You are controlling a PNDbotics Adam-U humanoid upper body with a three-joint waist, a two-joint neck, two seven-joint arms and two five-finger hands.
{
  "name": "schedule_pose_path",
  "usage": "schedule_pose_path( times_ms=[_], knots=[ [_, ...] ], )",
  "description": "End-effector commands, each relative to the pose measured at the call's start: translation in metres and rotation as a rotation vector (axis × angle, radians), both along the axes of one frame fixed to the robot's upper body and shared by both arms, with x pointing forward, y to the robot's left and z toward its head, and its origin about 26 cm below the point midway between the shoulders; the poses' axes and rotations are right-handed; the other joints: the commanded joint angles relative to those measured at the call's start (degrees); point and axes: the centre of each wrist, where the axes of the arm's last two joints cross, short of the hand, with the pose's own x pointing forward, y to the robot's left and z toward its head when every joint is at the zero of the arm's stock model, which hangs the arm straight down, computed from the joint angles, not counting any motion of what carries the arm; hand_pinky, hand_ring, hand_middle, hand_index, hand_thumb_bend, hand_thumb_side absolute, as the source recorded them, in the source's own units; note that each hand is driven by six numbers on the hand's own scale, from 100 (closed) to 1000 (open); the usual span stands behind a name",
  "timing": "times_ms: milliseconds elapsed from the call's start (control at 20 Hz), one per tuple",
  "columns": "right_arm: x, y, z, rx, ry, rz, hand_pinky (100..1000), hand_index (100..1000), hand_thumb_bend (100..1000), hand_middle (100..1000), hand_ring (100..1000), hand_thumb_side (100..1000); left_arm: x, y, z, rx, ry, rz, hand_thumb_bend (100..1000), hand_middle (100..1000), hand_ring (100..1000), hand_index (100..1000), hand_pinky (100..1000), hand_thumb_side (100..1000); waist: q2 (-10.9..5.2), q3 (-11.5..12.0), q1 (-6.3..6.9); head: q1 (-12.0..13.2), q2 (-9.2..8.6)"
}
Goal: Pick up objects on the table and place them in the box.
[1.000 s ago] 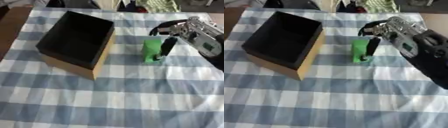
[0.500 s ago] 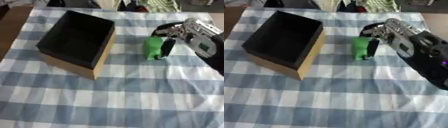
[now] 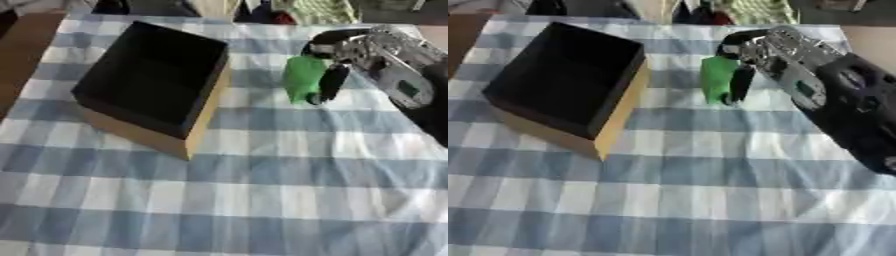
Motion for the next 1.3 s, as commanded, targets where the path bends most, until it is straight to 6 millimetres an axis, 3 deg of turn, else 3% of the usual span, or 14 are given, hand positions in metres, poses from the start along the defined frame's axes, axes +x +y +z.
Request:
schedule_pose_path(
  times_ms=[50, 350, 600, 900, 1300],
  knots=[
    [-0.011, -0.003, 0.029, 0.07, 0.038, -0.115, 921, 652, 107, 590, 911, 100, -0.002, 0.001, 0.007, 0.007, -0.025, -0.003, 307, 583, 726, 721, 613, 390, -1.34, -0.2, 0.2, 0.1, -0.54],
    [-0.04, 0.029, 0.068, 0.129, -0.096, -0.012, 922, 647, 100, 586, 904, 100, -0.002, 0.001, 0.007, 0.008, -0.027, -0.004, 306, 583, 726, 722, 614, 389, -1.83, -0.2, 0.46, -0.2, -0.39],
    [-0.054, 0.06, 0.087, 0.147, -0.154, 0.078, 904, 645, 100, 582, 893, 100, -0.002, 0.001, 0.007, 0.007, -0.028, -0.006, 307, 584, 725, 723, 614, 389, -2.27, -0.2, 0.49, -0.8, -0.14],
    [-0.057, 0.103, 0.098, 0.162, -0.182, 0.169, 861, 655, 100, 589, 858, 100, -0.001, -0.001, 0.008, 0.007, -0.031, -0.014, 309, 584, 725, 723, 615, 387, -2.61, 0.2, 0.61, -2.0, -0.1],
    [-0.046, 0.15, 0.094, 0.167, -0.159, 0.214, 856, 667, 100, 600, 852, 100, -0.001, -0.004, 0.009, 0.004, -0.04, -0.034, 311, 585, 725, 723, 616, 386, -2.76, 1.2, 0.67, -4.4, -0.09]
  ],
)
